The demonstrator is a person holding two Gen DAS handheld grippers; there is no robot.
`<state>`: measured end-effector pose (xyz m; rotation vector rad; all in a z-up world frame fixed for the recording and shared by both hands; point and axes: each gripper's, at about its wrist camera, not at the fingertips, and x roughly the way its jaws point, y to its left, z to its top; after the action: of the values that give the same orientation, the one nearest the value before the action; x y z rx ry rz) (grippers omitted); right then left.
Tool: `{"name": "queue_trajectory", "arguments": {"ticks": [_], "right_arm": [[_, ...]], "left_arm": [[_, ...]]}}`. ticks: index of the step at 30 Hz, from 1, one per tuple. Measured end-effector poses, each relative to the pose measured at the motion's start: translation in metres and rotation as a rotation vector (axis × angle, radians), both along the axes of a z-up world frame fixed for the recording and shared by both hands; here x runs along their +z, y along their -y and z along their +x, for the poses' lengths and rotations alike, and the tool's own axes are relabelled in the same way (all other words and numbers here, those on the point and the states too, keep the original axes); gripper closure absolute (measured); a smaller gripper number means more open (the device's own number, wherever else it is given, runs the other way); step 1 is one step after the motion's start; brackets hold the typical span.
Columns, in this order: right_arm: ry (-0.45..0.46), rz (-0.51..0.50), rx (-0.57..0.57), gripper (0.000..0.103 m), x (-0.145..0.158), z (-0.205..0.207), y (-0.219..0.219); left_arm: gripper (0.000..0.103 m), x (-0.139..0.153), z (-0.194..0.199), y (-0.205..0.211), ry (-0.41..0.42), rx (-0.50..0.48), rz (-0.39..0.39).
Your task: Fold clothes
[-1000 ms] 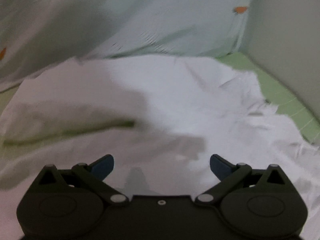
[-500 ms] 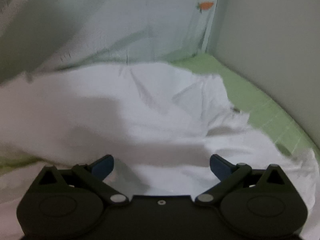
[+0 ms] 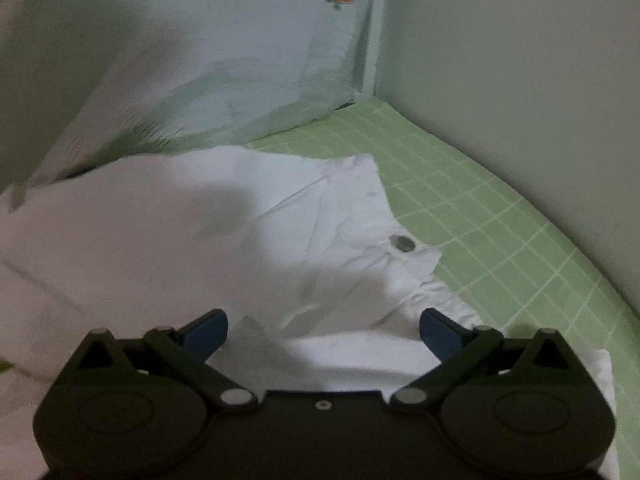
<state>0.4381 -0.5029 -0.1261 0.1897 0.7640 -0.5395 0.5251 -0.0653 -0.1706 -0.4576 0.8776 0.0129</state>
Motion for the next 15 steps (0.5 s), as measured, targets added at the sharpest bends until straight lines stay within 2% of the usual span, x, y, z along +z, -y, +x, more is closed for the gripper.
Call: {"name": "queue_trajectory", "arguments": {"ticks": [3,5,7,8,10,12,13,15], "right_arm": [[0.047,0.034,-0.016,0.000,0.004,0.003,0.014],[0.093,0.067,-0.044,0.000,0.009,-0.003,0.024],[0.123,0.098,-0.074,0.000,0.012,-0.011,0.034],[0.131,0.107,-0.086,0.000,0.012,-0.016,0.039],[0.139,0.117,-0.108,0.000,0.011,-0.024,0.046],[0.138,0.124,-0.137,0.000,0.009,-0.035,0.055],[0.139,0.133,-0.155,0.000,0.008,-0.041,0.060],[0.147,0.156,-0.187,0.000,0.006,-0.051,0.069]], "left_arm": [[0.092,0.039,-0.008,0.042,0.112,-0.056,-0.003],[0.094,0.065,-0.013,0.080,0.191,-0.140,-0.070],[0.096,0.087,-0.015,0.128,0.252,-0.303,-0.164],[0.095,0.092,-0.016,0.157,0.260,-0.398,-0.185],[0.094,0.091,-0.021,0.219,0.238,-0.583,-0.156],[0.092,0.068,-0.027,0.269,0.170,-0.735,-0.110],[0.089,0.051,-0.028,0.286,0.100,-0.765,-0.106],[0.088,0.024,-0.033,0.298,-0.001,-0.769,-0.113]]}}
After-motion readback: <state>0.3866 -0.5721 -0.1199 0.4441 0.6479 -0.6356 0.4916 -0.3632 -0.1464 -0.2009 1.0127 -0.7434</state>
